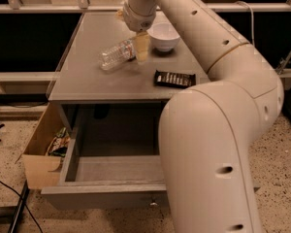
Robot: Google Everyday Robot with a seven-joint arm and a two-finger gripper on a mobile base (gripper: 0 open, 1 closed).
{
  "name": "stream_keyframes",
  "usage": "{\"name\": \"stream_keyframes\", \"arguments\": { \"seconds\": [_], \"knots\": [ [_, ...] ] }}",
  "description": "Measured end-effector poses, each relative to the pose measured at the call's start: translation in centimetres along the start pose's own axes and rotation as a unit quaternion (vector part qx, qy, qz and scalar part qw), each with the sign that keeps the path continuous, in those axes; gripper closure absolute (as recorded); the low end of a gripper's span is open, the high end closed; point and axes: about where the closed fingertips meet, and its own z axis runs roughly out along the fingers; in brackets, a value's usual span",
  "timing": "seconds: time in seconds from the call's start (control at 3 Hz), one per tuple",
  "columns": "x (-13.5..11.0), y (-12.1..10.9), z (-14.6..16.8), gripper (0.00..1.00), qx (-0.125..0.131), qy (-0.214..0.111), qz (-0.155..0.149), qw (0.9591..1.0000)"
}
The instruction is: Place water bottle into top drawer
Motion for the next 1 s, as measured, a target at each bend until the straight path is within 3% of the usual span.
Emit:
{"name": "stream_keyframes", "arguments": {
  "seconds": [0.67,1.0],
  "knots": [
    [-0.3,-0.6,2.5,0.00,-0.017,-0.043,0.003,0.9989],
    [-0.6,-0.9,3.0,0.26,-0.021,-0.056,0.004,0.9982]
  ]
}}
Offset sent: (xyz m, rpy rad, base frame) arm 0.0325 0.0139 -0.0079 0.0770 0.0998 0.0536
